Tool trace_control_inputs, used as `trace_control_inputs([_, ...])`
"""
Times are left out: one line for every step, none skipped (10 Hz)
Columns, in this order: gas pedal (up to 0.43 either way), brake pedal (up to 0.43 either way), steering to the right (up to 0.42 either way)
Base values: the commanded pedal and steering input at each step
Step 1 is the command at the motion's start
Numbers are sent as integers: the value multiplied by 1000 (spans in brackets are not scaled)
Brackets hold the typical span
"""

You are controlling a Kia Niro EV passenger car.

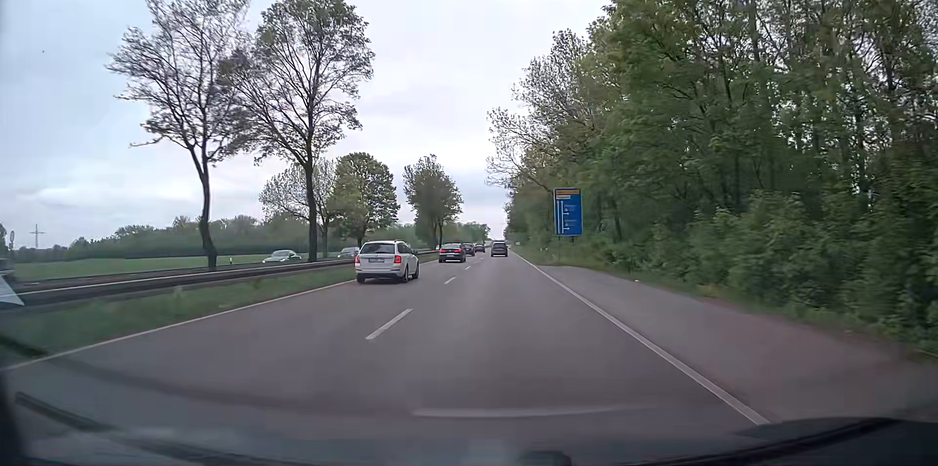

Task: Follow the waypoints while adhering to traffic rules and regulations

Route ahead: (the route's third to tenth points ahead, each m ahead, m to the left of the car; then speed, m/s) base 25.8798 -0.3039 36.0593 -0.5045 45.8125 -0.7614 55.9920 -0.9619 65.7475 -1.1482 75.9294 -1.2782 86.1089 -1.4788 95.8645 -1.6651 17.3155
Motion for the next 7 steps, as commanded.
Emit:
trace_control_inputs([157,0,0])
trace_control_inputs([157,0,0])
trace_control_inputs([157,0,0])
trace_control_inputs([157,0,0])
trace_control_inputs([169,0,0])
trace_control_inputs([177,0,0])
trace_control_inputs([189,0,0])
